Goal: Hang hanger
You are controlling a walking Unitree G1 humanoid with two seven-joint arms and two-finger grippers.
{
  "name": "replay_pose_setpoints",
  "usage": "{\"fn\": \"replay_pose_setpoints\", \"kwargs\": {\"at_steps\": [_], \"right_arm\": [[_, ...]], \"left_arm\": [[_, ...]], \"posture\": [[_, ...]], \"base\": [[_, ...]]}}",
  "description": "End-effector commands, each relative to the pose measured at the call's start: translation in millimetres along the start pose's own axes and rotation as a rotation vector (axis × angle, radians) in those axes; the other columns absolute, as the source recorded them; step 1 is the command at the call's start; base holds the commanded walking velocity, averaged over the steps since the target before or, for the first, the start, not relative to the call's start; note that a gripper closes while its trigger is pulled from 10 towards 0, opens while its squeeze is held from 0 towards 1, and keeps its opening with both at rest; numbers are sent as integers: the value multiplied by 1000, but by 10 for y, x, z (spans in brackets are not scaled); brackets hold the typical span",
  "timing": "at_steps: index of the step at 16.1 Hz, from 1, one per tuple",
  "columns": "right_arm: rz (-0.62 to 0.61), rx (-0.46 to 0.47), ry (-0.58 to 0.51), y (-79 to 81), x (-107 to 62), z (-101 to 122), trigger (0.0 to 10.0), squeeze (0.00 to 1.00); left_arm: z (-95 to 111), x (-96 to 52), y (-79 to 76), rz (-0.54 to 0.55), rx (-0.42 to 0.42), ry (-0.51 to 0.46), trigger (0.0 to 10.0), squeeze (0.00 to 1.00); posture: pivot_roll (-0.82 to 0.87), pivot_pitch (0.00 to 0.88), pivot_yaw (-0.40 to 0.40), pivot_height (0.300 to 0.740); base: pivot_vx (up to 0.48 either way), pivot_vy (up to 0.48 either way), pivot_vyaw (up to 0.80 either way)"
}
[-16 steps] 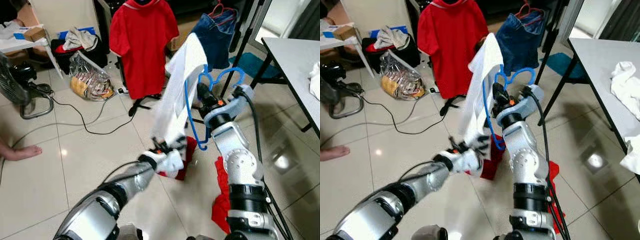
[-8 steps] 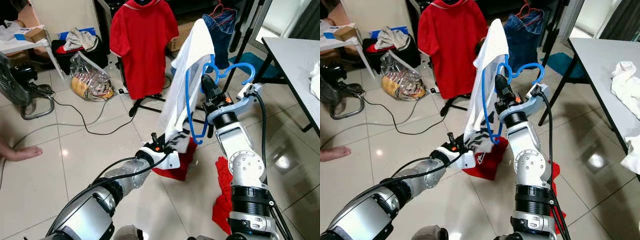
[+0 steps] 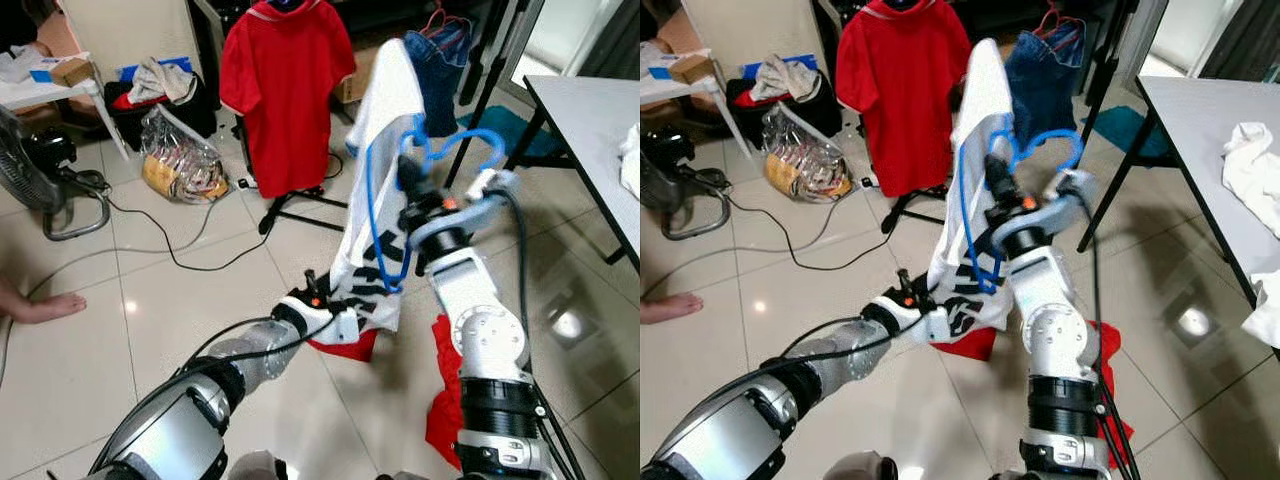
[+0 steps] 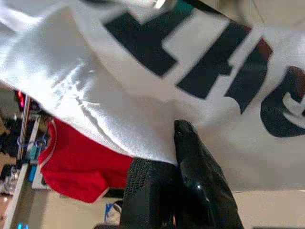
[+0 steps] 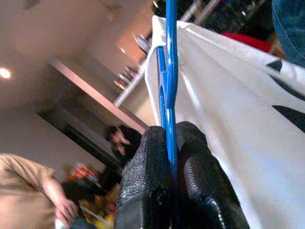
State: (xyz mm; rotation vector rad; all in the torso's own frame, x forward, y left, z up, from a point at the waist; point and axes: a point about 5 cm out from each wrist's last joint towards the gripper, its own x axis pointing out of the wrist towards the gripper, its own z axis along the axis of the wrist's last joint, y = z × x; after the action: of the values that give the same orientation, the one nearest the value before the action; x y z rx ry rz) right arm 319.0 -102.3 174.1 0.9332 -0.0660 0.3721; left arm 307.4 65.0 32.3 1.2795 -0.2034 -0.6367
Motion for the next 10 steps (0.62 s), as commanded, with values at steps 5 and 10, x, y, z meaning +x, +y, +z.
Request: {"fn": "replay_pose_setpoints", "kwargs": {"at_steps": [5, 10], "right_arm": [[33, -25, 41, 157, 57, -68, 10000, 0], [21, -56, 76, 147, 60, -135, 10000, 0]], "left_arm": [[-127, -49, -113, -139, 136, 68, 10000, 0], [-52, -39, -178, -173, 172, 37, 10000, 0]], "posture": [[65, 29, 54, 740], [66, 28, 54, 740]], "base": [[0, 0, 0], [0, 0, 0]]}}
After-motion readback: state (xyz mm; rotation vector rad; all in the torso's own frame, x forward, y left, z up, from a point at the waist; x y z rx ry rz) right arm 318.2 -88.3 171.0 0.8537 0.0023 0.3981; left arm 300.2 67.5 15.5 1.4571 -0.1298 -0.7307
